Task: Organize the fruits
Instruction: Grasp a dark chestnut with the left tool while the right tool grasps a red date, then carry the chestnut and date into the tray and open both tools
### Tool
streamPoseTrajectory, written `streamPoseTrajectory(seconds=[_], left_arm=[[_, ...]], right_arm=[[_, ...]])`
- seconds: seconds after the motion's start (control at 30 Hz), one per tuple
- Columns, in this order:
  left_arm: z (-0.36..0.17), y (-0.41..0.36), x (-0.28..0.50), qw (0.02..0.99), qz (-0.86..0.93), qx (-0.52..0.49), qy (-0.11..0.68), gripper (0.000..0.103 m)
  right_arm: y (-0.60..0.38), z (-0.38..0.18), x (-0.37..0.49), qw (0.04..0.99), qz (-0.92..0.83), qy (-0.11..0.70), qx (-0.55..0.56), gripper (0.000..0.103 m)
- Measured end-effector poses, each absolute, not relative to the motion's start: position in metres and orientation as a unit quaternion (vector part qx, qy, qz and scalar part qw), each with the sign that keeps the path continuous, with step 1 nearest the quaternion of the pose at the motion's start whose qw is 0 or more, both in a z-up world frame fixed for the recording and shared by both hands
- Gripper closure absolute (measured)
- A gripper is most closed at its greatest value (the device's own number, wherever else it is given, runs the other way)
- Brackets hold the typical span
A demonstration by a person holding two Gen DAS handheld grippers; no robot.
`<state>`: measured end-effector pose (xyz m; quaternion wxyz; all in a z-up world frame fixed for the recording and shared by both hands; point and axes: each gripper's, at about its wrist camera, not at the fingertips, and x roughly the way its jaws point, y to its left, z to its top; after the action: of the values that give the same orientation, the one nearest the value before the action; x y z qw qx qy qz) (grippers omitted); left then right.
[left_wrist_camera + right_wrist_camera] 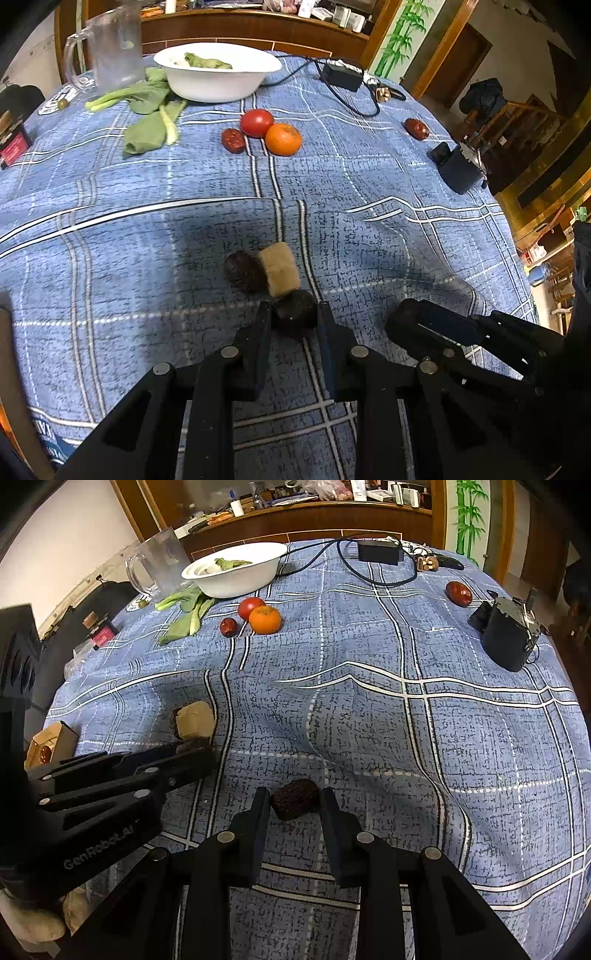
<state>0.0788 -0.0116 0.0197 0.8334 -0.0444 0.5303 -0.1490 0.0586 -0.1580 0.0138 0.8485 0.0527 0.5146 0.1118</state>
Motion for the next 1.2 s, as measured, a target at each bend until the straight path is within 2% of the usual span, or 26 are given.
streamPoseTrajectory(seconds=[0.37, 0.7, 0.97, 1.2], left_arm=[[0.058, 0.045, 0.029, 0.852, -0.126, -0.092, 0.500, 0.080], [0.091, 0.167, -0.065, 0.870, -0.022, -0.148, 0.471, 0.080], [0.079, 0.266, -0.136, 0.856, 0.096, -0.156, 0.484, 0.080], [0.061, 0.298, -0.163, 0.843, 0.126, -0.142, 0.503, 0.080]], right_arm=[[-0.139, 0.048, 0.028, 0.853, 0.148, 0.494, 0.084, 0.074], [-0.054, 0.067, -0.001, 0.834, 0.227, 0.497, 0.068, 0.073], [0.047, 0.079, -0.034, 0.802, 0.322, 0.502, 0.030, 0.073], [0.123, 0.071, -0.068, 0.773, 0.379, 0.508, -0.027, 0.073]])
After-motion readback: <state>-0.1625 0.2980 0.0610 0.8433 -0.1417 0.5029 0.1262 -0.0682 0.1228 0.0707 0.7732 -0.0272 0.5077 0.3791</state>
